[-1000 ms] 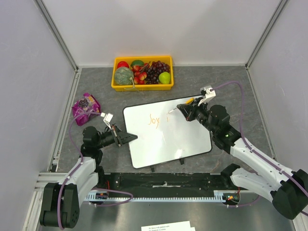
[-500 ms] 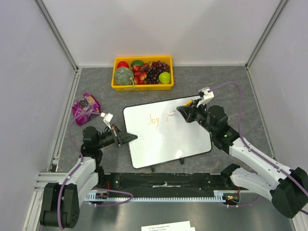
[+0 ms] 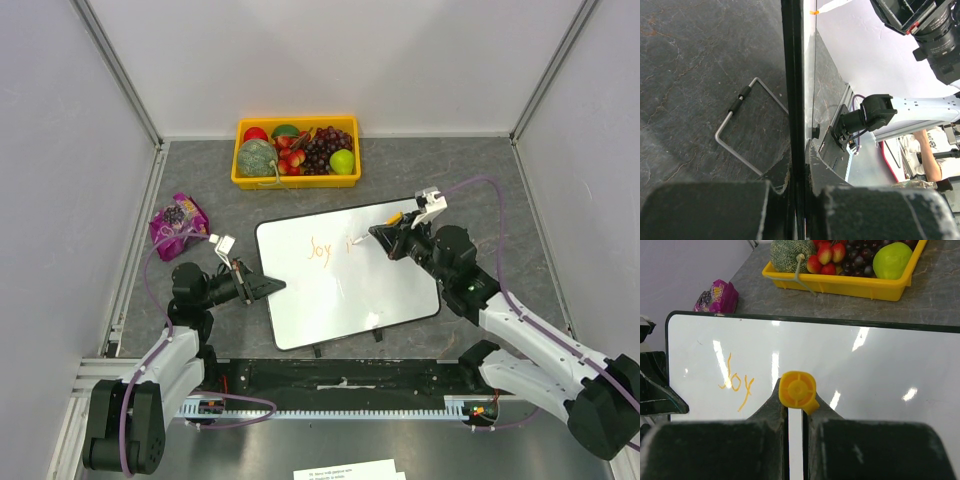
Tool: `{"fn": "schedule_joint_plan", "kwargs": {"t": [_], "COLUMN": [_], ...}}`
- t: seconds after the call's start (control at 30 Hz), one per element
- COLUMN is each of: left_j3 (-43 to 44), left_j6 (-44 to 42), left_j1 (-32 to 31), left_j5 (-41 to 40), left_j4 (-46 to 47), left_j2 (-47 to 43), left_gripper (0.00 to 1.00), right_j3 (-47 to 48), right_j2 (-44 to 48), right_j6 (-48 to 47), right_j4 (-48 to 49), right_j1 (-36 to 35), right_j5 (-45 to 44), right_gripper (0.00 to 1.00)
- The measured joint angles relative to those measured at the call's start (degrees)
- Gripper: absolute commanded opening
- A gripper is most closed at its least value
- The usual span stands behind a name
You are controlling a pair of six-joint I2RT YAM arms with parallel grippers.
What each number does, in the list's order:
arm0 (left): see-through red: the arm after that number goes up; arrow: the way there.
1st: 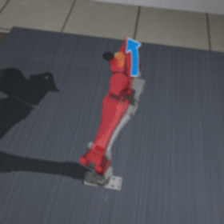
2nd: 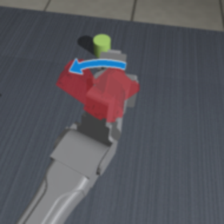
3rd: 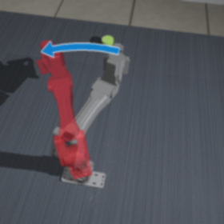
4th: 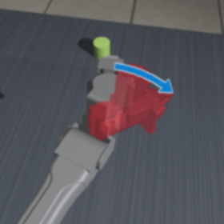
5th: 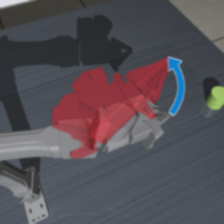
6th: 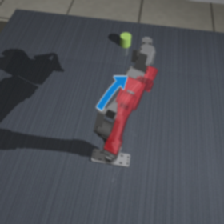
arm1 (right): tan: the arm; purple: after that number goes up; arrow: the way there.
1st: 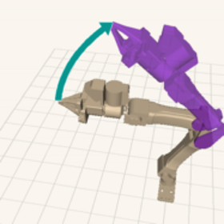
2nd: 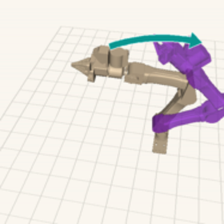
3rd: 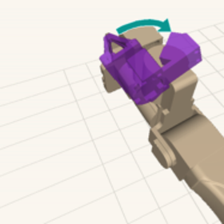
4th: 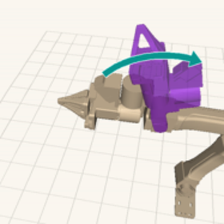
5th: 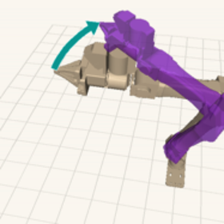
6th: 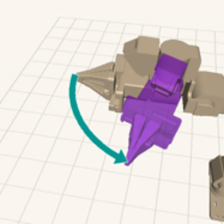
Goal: Write a sentence on the whiteboard
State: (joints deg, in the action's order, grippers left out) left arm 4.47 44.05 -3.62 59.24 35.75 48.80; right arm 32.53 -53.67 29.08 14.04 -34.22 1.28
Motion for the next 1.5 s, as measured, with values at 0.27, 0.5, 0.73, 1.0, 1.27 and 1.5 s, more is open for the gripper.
{"fn": "schedule_joint_plan", "kwargs": {"t": [0.27,0.5,0.73,1.0,1.27,1.5], "left_j3": [0.00,0.00,0.00,0.00,0.00,0.00], "left_j6": [0.02,0.02,0.02,0.04,0.02,0.04], "left_j1": [0.00,0.00,0.00,0.00,0.00,0.00], "left_j5": [0.00,0.00,0.00,0.00,0.00,0.00], "left_j4": [0.00,0.00,-0.02,-0.02,0.00,0.00], "left_j2": [0.02,0.02,0.02,0.02,0.02,0.02], "left_gripper": [0.02,0.02,0.02,0.02,0.02,0.02], "right_j3": [-1.62,-2.40,-2.40,-0.79,0.96,2.10], "right_j2": [2.08,3.06,2.49,0.37,-0.85,-1.57], "right_j6": [-0.02,0.04,0.35,0.94,0.90,0.68], "right_j4": [-1.57,-2.38,-1.68,-1.18,-1.25,-1.31], "right_j1": [0.00,0.00,0.00,0.00,0.00,0.00], "right_j5": [1.77,2.40,2.32,2.23,0.68,-1.44], "right_gripper": [0.00,0.00,0.00,0.00,0.00,0.00]}}
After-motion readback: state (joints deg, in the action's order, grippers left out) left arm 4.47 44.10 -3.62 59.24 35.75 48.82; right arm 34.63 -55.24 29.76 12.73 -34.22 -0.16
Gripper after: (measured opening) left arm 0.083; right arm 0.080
